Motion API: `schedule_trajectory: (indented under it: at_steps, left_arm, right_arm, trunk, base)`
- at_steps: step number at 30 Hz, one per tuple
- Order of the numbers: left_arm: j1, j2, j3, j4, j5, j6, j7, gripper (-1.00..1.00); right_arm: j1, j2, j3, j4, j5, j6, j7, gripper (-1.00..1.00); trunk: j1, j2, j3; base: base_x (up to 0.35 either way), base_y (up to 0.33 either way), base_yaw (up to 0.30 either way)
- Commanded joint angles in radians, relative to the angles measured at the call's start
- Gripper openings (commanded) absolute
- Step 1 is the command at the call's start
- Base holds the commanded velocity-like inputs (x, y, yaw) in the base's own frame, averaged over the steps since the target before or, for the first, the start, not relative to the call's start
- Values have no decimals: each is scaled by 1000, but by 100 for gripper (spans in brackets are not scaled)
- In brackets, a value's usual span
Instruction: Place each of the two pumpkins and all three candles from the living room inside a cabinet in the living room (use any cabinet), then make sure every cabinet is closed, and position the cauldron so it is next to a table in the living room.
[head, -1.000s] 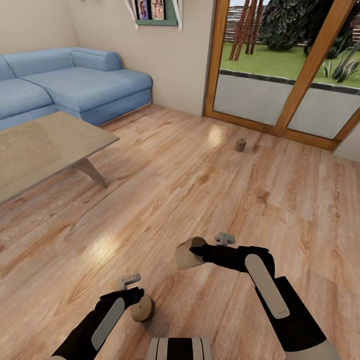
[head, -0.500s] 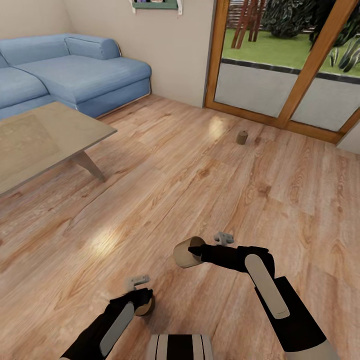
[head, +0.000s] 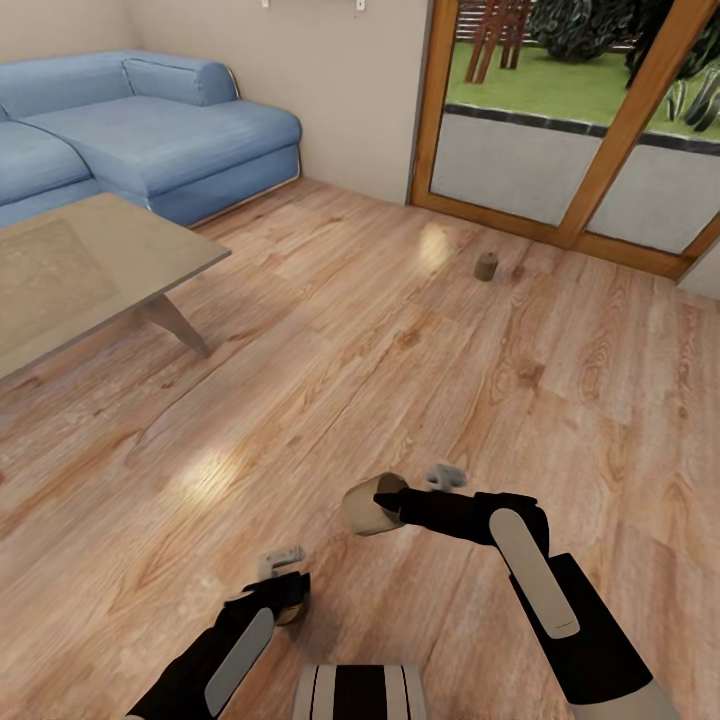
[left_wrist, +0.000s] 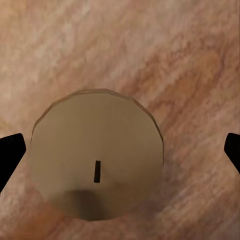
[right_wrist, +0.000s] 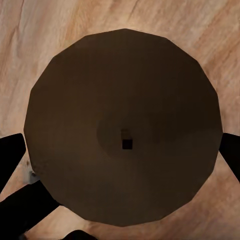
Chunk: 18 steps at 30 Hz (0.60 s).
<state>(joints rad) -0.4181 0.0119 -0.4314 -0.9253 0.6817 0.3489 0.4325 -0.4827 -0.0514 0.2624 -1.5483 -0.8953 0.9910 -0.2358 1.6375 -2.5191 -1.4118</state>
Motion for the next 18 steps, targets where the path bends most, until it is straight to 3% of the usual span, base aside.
schedule_trajectory:
  at_steps: [1,7,18]
  left_arm:
    - [-1,1,-4,-2,9,-3,10,100]
    - [-1,4,-4,-4,9,-10,10,100]
    - [-1,7,2,-1,8,-13,12,100]
  right_arm:
    - [-1,-1,1,-1,-8,2,9,-100]
    - [3,-2,0,0,-7,0,138,-100]
    - [4,-2,0,1,-7,1,162,-100]
  trunk:
    - [0,0,-1]
    - [0,0,-1]
    - [2,-1,-20]
  base:
    - [0,0,0]
    - [0,0,0]
    - [0,0,0]
